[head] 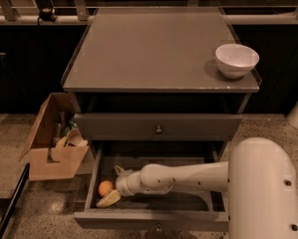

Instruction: Pick orange from middle drawer and place on counter

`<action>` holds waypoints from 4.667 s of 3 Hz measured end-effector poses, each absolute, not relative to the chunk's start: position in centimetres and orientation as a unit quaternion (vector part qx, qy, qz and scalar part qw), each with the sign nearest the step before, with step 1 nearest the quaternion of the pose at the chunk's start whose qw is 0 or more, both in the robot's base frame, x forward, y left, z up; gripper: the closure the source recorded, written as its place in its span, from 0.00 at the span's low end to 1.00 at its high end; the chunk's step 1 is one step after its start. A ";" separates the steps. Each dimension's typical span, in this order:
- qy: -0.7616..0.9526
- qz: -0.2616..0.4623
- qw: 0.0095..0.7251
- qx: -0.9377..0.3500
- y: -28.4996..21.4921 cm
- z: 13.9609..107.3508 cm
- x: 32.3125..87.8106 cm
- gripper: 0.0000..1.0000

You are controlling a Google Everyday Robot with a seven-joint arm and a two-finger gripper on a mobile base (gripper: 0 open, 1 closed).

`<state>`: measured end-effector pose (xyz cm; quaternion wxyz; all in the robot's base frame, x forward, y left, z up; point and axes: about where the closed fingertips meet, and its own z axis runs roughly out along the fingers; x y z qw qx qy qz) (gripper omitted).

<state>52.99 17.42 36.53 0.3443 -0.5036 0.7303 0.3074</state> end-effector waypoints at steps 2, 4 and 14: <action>0.734 0.316 0.331 -0.502 17.8 35.1 52.9 0.18; 0.734 0.316 0.331 -0.502 17.8 35.1 52.9 0.72; 0.679 0.288 0.389 -0.552 9.2 55.0 49.3 1.00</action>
Offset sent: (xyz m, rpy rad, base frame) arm -0.0010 0.0030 -0.0114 -0.0024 0.0257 0.0066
